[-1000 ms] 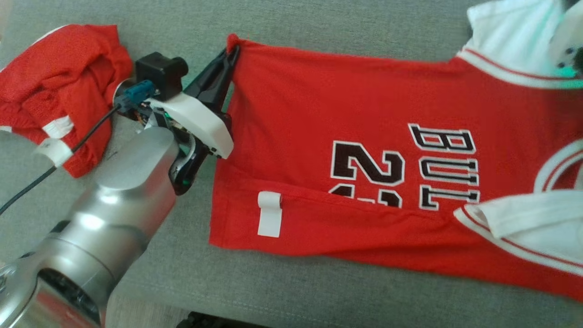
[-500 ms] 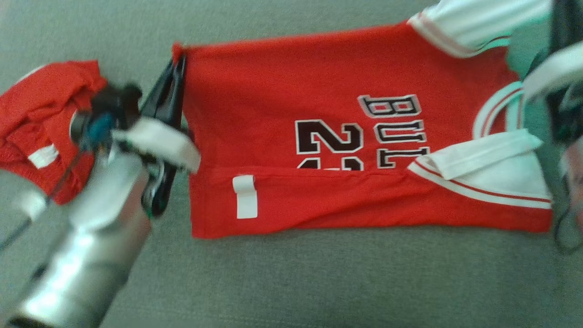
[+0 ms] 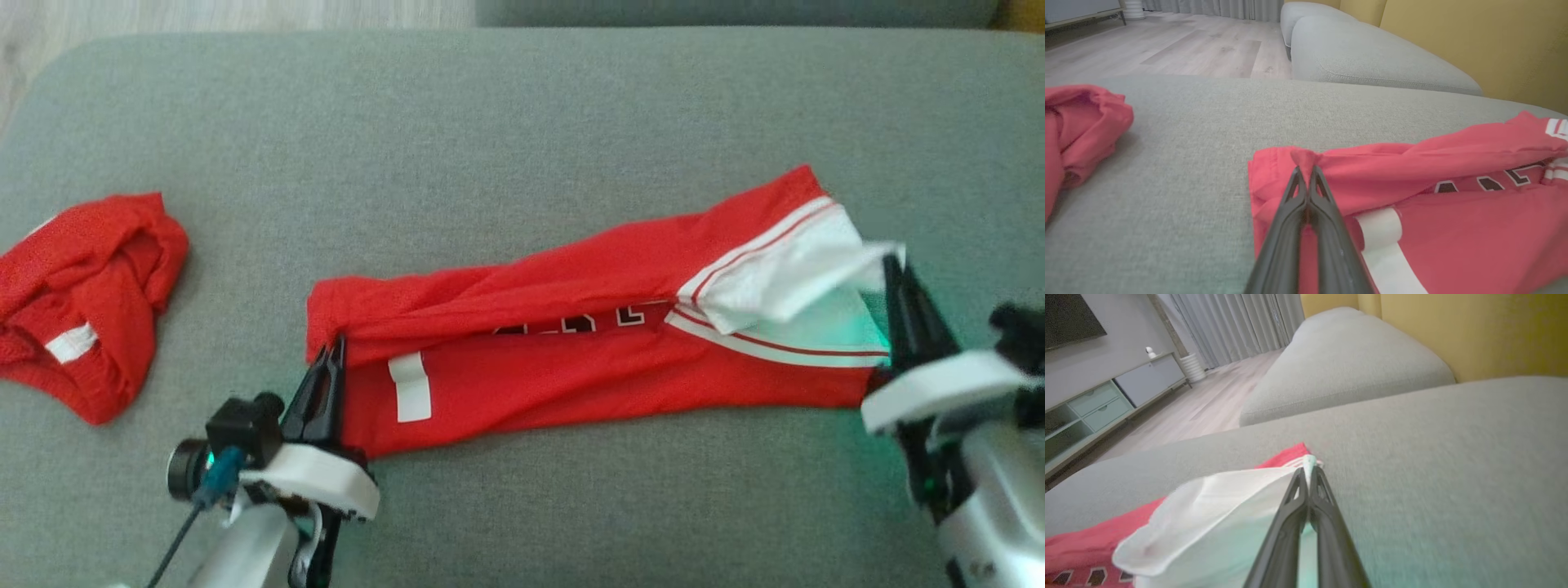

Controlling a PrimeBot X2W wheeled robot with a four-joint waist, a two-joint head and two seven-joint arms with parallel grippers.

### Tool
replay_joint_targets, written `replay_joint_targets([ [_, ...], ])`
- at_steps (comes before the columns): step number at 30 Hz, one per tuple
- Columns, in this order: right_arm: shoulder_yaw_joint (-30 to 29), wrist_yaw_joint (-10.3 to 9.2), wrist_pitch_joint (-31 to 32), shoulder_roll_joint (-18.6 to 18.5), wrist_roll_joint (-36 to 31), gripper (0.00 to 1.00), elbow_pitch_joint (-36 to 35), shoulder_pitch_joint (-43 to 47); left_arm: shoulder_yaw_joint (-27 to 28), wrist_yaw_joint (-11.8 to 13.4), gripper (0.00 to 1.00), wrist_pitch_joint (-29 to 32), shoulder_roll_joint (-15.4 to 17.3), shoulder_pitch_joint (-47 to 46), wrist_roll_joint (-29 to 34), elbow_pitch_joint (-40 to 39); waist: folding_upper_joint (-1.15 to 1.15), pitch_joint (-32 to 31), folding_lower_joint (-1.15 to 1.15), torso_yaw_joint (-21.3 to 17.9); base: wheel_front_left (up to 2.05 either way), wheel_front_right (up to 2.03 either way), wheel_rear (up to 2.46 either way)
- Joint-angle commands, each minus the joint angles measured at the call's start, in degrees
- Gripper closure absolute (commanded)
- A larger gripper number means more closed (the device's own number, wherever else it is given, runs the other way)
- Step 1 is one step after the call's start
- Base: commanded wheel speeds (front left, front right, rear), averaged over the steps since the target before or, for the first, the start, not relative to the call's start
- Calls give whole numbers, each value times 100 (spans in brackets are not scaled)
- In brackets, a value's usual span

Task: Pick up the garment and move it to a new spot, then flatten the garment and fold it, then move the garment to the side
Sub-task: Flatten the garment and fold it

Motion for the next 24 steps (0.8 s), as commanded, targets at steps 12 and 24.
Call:
replay_joint_targets([
  [12, -754, -5, -70, 694, -991, 0, -311, 614, 1549, 164, 0, -54, -454, 879, 1054, -574, 0, -614, 2, 3, 0, 0, 0],
  [24, -1295, -5, -79, 1438, -1966, 0, -473, 1414, 2052, -105, 0, -54, -802, 1923, 1554, -1256, 0, -1077, 2, 23, 0, 0, 0],
])
